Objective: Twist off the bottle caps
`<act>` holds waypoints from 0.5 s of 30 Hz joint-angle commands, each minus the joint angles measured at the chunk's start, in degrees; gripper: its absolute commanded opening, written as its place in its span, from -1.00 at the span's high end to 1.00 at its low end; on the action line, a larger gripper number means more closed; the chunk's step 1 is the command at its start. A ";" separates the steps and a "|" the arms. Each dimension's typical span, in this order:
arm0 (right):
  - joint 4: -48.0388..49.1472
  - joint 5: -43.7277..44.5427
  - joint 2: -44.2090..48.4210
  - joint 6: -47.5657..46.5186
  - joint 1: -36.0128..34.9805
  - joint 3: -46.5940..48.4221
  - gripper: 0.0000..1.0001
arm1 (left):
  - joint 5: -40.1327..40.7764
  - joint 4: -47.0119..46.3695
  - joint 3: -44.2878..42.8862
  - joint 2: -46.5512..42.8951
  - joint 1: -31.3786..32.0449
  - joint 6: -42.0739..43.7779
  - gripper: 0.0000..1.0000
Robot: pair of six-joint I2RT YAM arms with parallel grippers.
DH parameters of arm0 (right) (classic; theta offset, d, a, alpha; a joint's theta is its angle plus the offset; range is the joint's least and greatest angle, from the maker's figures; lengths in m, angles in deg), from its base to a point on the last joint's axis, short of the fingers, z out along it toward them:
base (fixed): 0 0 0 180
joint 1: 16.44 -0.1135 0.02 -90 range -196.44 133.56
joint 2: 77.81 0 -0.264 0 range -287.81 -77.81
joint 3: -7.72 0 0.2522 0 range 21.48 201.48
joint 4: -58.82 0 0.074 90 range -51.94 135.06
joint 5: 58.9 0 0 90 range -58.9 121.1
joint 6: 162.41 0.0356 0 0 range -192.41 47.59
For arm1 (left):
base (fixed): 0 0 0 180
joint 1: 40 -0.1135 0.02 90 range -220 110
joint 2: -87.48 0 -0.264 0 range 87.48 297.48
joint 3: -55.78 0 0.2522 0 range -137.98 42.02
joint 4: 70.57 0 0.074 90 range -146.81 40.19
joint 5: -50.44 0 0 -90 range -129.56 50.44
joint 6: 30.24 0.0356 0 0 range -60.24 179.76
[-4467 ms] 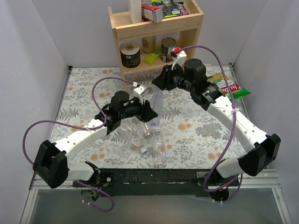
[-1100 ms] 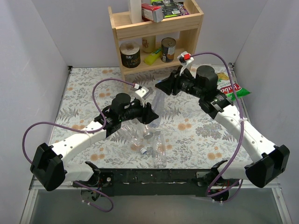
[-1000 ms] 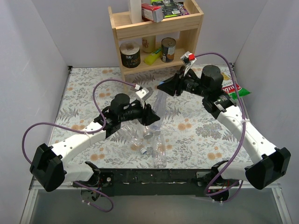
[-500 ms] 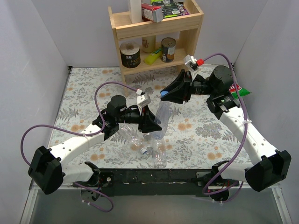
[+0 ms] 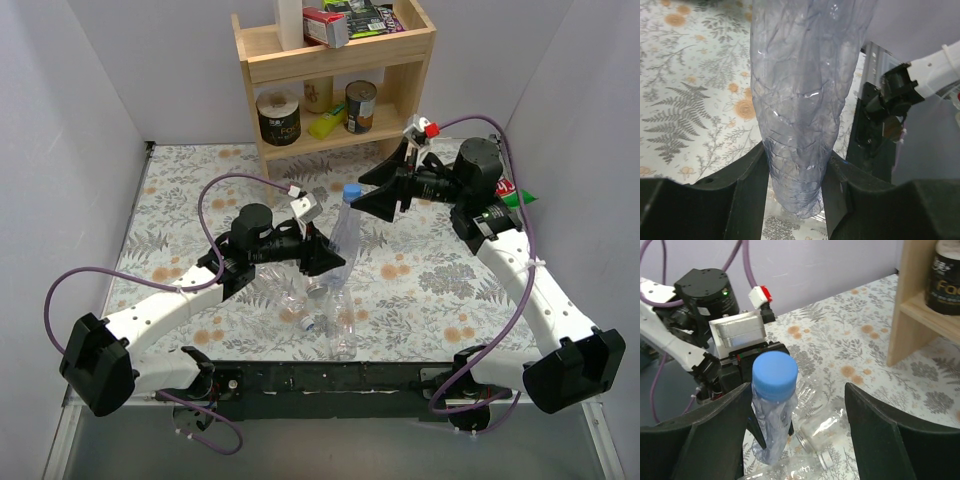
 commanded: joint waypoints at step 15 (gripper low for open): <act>-11.90 35.85 7.53 5.25 -2.07 6.25 -0.38 | 20.68 2.46 -2.57 -1.28 0.14 -0.78 0.85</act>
